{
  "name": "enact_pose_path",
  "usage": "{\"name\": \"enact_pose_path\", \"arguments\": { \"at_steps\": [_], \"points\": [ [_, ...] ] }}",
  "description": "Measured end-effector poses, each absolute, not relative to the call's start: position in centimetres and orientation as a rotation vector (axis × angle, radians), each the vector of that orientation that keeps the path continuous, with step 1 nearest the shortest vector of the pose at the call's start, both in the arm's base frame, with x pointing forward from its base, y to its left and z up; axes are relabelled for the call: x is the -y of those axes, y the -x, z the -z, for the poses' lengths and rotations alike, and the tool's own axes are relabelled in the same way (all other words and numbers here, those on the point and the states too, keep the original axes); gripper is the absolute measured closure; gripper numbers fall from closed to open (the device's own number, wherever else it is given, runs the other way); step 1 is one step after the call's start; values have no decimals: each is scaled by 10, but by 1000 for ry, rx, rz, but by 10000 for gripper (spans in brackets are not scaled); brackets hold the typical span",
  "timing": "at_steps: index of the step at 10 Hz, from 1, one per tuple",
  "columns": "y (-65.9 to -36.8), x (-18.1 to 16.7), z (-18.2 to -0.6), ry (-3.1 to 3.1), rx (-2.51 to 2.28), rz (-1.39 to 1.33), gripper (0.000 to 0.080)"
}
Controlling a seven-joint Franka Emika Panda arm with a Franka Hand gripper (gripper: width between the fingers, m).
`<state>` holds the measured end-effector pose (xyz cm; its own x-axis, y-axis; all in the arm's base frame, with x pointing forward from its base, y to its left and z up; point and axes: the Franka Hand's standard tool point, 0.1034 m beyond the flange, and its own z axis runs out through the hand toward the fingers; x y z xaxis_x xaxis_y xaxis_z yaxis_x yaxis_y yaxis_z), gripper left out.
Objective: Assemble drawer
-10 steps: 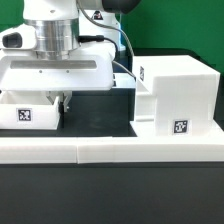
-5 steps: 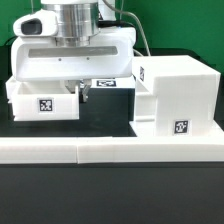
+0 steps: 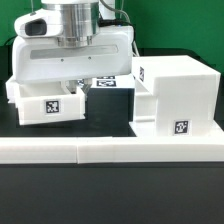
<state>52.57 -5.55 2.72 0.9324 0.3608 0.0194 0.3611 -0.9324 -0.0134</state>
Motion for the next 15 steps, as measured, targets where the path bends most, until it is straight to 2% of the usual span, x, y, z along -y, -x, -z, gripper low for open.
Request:
{"name": "enact_pose_path", "arguments": {
  "at_steps": [3,8,12,15],
  "points": [
    [-528,57,-22,2923,1143,-21,758],
    [-527,63,-21,2743,1554,-47,758],
    [-538,57,-24,2438,1992,-110,758],
    [-536,62,-23,2308,2145,-127,758]
  ]
}}
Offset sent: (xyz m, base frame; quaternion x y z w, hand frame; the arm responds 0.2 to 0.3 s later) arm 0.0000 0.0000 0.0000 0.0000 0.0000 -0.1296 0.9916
